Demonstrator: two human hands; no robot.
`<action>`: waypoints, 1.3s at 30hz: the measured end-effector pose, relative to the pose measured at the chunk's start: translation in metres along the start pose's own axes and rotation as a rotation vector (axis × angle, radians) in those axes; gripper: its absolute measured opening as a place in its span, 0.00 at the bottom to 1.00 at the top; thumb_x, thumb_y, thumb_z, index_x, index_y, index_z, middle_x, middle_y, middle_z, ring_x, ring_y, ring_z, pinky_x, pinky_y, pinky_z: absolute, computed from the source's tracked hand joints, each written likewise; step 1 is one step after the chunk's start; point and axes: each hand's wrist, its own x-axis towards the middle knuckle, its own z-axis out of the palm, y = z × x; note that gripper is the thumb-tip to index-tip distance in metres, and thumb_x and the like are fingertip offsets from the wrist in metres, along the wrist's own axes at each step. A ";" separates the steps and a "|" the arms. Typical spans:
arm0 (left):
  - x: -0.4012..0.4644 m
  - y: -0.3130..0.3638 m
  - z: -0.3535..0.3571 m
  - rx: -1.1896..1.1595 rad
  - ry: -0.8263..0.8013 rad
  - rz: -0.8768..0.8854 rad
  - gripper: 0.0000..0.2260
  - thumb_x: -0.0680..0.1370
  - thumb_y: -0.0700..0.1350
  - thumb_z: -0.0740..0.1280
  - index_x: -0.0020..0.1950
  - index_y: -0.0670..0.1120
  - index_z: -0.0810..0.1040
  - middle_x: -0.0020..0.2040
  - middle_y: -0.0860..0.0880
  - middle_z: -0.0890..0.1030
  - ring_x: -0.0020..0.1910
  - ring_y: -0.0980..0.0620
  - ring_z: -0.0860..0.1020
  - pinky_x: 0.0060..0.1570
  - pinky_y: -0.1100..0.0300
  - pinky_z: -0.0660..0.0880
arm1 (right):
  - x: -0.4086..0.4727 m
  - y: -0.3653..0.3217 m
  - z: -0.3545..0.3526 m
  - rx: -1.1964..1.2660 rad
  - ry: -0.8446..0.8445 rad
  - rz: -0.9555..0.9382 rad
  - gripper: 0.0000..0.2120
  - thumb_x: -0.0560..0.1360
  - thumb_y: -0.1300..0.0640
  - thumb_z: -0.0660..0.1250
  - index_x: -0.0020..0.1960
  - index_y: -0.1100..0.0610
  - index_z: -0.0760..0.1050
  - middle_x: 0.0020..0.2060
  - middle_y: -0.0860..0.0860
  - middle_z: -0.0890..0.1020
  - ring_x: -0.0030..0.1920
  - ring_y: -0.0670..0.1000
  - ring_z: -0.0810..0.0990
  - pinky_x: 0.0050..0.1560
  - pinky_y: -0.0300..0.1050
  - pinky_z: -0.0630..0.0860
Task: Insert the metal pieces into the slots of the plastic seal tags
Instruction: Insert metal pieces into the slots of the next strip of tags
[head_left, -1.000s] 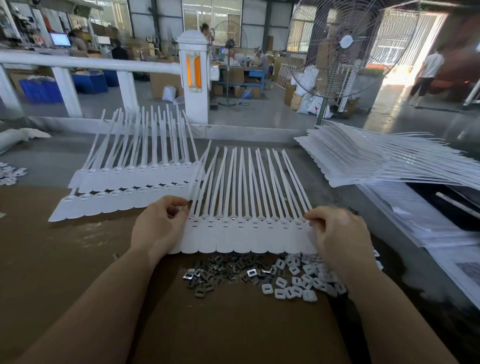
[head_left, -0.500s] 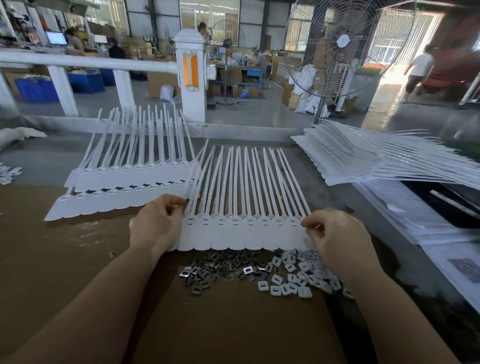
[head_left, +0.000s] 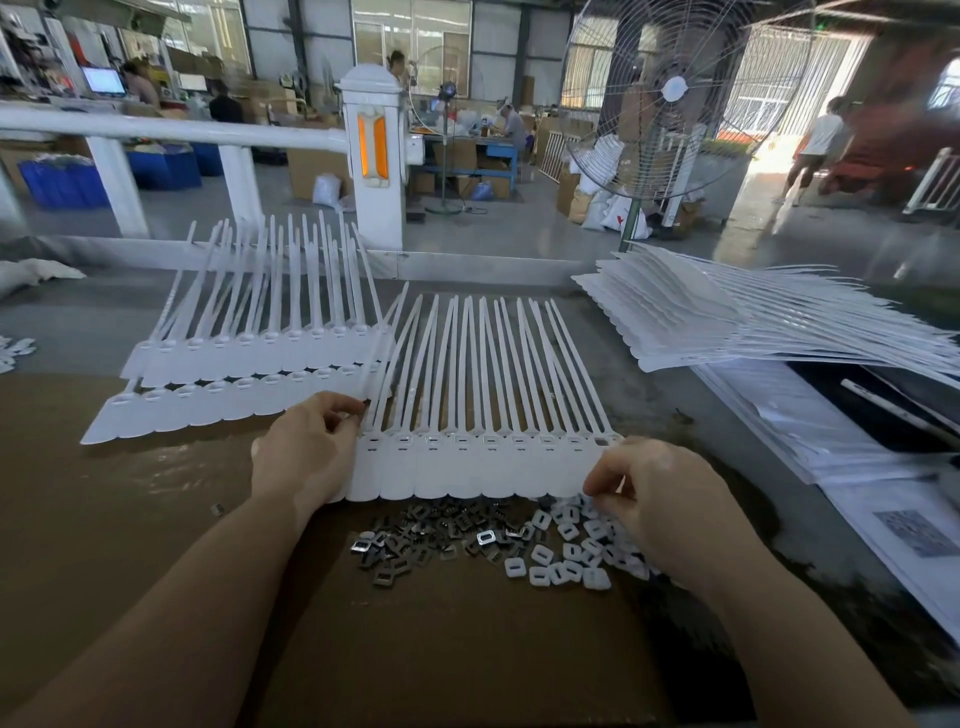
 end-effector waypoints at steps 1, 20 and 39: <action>0.000 0.000 0.000 0.001 -0.002 -0.001 0.06 0.79 0.47 0.63 0.49 0.59 0.74 0.46 0.53 0.76 0.46 0.49 0.75 0.60 0.44 0.70 | 0.000 0.000 0.000 -0.011 -0.005 -0.004 0.04 0.75 0.54 0.67 0.47 0.47 0.80 0.42 0.41 0.76 0.44 0.43 0.74 0.58 0.47 0.72; 0.000 0.001 0.000 -0.016 0.004 0.023 0.05 0.79 0.48 0.63 0.49 0.58 0.76 0.44 0.54 0.76 0.45 0.51 0.75 0.60 0.45 0.70 | 0.007 0.000 0.011 -0.170 0.000 0.014 0.08 0.74 0.43 0.65 0.47 0.46 0.75 0.45 0.42 0.77 0.48 0.44 0.74 0.59 0.44 0.67; 0.003 -0.003 0.002 -0.018 -0.010 0.067 0.03 0.77 0.49 0.66 0.48 0.57 0.79 0.38 0.61 0.74 0.41 0.56 0.74 0.56 0.48 0.73 | -0.002 -0.003 -0.003 -0.055 -0.062 -0.035 0.05 0.73 0.48 0.68 0.48 0.46 0.80 0.44 0.42 0.79 0.44 0.42 0.75 0.52 0.38 0.72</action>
